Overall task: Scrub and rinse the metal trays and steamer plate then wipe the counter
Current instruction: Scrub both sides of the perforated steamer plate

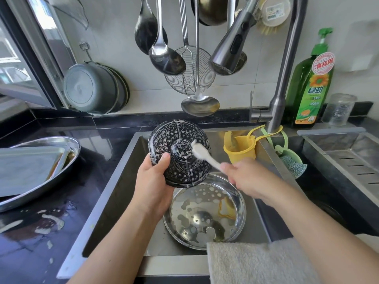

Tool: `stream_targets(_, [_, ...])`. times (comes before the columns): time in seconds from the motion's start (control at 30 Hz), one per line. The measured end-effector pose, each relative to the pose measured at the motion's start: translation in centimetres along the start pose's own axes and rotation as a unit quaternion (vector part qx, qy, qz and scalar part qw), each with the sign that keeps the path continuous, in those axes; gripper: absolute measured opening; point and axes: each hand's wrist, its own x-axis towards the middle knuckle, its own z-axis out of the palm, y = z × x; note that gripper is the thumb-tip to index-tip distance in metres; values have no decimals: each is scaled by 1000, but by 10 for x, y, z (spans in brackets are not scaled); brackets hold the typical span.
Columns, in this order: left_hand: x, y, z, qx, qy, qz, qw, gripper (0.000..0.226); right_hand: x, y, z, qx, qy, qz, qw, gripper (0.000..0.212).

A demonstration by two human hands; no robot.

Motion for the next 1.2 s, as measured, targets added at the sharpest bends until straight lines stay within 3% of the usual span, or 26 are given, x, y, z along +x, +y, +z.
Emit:
stream_targets(0.07, [2,2,-3,-4,7,3,1000,30,-3,-3,5,-25,-24,-3,999,51])
stream_targets(0.2, [-4,-5,1,48,-39,-18,998,32,9,-6,-5,0,82,-2,997,56])
stream_targets(0.33, [-3,-8,1,64,-52,-23,996,32,3,-5,5,-28,47,-39,998,57])
stream_targets(0.47, [-9,-9,7,71,-74,-32,994,33,11,-4,0,-9,100,-35,994,59])
stream_targets(0.7, [13,8,-14,-97,56,1,994,35,-5,1,12,20,-47,25,998,48])
stream_targets(0.83, [26,2,-30,-106,121,-22,987,35,2,5,19,24,-84,45,995,46])
stream_targets(1.0, [18,-8,-25,22,103,-47,993,29,16,18,7,51,-5,80,995,41])
stream_targets(1.1, [15,-13,-28,161,107,-59,979,26,24,22,8,60,23,65,996,44])
stream_targets(1.17, [11,-20,-31,364,91,-34,926,20,27,27,8,76,45,52,995,48])
stream_targets(1.2, [8,-25,-31,475,64,-10,877,18,28,28,6,91,56,49,993,47])
